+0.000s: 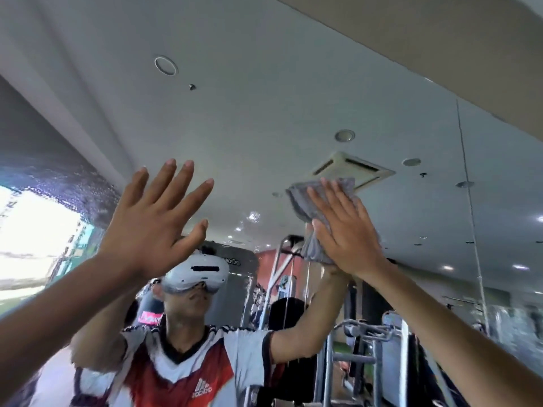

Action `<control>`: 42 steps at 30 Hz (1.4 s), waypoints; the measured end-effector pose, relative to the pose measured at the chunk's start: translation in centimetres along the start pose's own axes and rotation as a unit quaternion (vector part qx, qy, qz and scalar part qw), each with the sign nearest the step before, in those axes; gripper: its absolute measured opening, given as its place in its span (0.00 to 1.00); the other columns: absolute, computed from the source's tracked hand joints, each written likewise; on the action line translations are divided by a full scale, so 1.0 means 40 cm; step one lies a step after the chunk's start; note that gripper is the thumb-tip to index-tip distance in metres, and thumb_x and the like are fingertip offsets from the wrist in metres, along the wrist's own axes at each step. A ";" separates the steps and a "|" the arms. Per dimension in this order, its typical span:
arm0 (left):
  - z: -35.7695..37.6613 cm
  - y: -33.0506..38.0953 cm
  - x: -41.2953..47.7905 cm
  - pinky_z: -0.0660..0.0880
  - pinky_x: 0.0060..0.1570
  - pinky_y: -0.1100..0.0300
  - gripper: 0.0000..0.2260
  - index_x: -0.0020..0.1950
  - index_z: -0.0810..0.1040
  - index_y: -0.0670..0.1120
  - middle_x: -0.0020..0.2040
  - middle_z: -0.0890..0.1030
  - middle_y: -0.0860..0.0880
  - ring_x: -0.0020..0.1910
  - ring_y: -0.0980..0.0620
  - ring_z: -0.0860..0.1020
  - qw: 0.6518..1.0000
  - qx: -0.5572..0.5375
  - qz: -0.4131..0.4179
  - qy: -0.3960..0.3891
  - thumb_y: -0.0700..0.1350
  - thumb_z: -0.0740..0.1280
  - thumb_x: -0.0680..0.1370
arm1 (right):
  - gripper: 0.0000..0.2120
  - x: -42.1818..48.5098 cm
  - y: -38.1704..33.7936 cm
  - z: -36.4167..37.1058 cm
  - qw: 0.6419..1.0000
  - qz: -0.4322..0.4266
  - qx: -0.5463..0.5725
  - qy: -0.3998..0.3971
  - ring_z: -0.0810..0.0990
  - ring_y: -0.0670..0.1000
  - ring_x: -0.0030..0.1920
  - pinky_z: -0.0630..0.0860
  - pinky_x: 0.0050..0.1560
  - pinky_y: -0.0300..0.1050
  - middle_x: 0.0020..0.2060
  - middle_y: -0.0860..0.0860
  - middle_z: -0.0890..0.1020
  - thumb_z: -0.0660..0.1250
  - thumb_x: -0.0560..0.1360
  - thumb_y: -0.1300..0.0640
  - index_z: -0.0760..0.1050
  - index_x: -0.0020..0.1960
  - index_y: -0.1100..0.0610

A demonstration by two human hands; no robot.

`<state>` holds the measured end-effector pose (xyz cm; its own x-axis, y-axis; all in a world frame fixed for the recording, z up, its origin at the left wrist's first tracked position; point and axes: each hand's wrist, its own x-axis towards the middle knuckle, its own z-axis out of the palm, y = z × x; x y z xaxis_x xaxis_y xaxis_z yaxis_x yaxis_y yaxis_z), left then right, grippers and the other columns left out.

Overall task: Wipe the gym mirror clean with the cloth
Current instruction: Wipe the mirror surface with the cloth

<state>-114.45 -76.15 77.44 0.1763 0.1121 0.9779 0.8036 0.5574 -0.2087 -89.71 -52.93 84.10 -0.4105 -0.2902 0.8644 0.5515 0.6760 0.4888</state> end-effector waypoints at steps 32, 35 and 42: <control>-0.027 -0.102 -0.125 0.53 0.76 0.40 0.33 0.80 0.61 0.42 0.80 0.59 0.42 0.79 0.42 0.58 0.997 0.016 0.082 -0.005 0.61 0.51 0.80 | 0.28 0.066 -0.275 0.018 1.000 0.002 0.010 0.011 0.51 0.52 0.80 0.50 0.77 0.63 0.80 0.52 0.55 0.42 0.83 0.42 0.54 0.80 0.52; -0.028 -0.093 -0.135 0.52 0.76 0.40 0.33 0.80 0.60 0.42 0.81 0.59 0.43 0.80 0.43 0.57 0.998 0.014 0.063 -0.008 0.60 0.50 0.81 | 0.30 0.104 -0.201 0.017 0.985 0.170 -0.009 0.036 0.50 0.52 0.80 0.52 0.77 0.62 0.80 0.52 0.54 0.39 0.82 0.43 0.52 0.81 0.53; -0.029 -0.097 -0.137 0.52 0.77 0.40 0.33 0.81 0.59 0.44 0.81 0.57 0.44 0.80 0.44 0.55 0.998 0.009 0.058 -0.015 0.61 0.48 0.81 | 0.30 0.206 -0.346 0.022 0.975 0.213 -0.008 0.055 0.48 0.54 0.80 0.42 0.77 0.57 0.80 0.53 0.52 0.41 0.81 0.43 0.51 0.81 0.53</control>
<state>-117.88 -79.89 72.90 0.2508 0.2015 0.9469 0.7678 0.5544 -0.3213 -101.35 -64.07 84.36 -0.0613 -0.0567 0.9965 0.6667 0.7406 0.0832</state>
